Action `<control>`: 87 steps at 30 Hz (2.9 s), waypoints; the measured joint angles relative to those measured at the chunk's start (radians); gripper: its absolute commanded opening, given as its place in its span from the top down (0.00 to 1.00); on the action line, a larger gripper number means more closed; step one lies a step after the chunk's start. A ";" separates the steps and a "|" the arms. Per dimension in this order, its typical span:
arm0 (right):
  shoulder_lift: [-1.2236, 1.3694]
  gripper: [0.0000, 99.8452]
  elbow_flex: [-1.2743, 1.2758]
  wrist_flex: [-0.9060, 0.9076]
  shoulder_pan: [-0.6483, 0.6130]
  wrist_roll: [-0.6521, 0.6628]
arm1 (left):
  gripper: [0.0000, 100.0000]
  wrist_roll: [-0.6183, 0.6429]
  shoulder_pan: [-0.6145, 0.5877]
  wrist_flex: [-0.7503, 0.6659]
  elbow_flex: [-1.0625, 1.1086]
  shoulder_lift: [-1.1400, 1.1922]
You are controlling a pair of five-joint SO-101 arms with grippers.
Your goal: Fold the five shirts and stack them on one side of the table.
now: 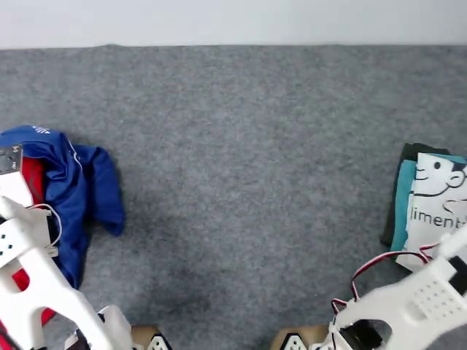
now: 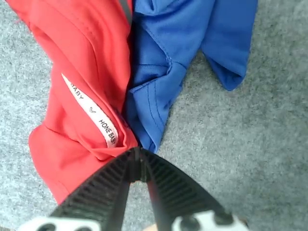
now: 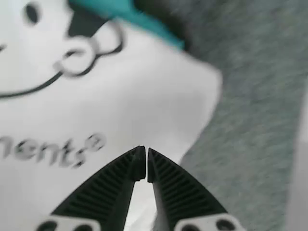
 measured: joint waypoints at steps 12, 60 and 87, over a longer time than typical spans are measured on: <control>0.284 0.99 -0.023 -0.382 -0.012 -0.058 | 1.00 0.000 0.000 0.000 0.008 0.000; -0.018 0.99 -0.215 0.480 -0.405 -0.410 | 0.97 -0.215 -0.012 0.021 -0.060 0.000; -0.802 0.99 0.643 0.480 -0.391 -0.413 | 0.84 -0.477 -0.239 -0.270 -0.060 0.463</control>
